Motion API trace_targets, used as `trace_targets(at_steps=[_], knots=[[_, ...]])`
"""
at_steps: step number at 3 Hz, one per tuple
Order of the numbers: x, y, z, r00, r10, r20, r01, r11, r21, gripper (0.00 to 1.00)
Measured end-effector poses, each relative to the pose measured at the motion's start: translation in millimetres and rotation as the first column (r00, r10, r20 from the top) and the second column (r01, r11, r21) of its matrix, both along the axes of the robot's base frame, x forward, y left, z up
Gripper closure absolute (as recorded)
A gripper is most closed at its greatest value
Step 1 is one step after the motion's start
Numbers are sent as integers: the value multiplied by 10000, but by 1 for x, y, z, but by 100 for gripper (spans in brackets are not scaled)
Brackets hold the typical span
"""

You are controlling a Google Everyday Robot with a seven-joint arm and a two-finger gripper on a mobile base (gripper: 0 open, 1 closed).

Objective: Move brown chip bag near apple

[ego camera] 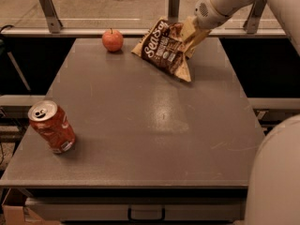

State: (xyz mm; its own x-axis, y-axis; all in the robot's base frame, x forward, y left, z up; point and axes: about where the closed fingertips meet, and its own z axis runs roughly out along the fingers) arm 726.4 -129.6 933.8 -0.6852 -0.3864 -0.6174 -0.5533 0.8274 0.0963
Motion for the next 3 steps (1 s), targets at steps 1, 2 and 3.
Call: trace_targets(at_steps=[1,2,3], knots=[[7,20,-8,9992,-54,-394,64,9997,248,82],[11,34,-13,9979,-38,-639,59,9995,318,59],[14,37,-17,9967,-128,-801,154,9994,322,36]])
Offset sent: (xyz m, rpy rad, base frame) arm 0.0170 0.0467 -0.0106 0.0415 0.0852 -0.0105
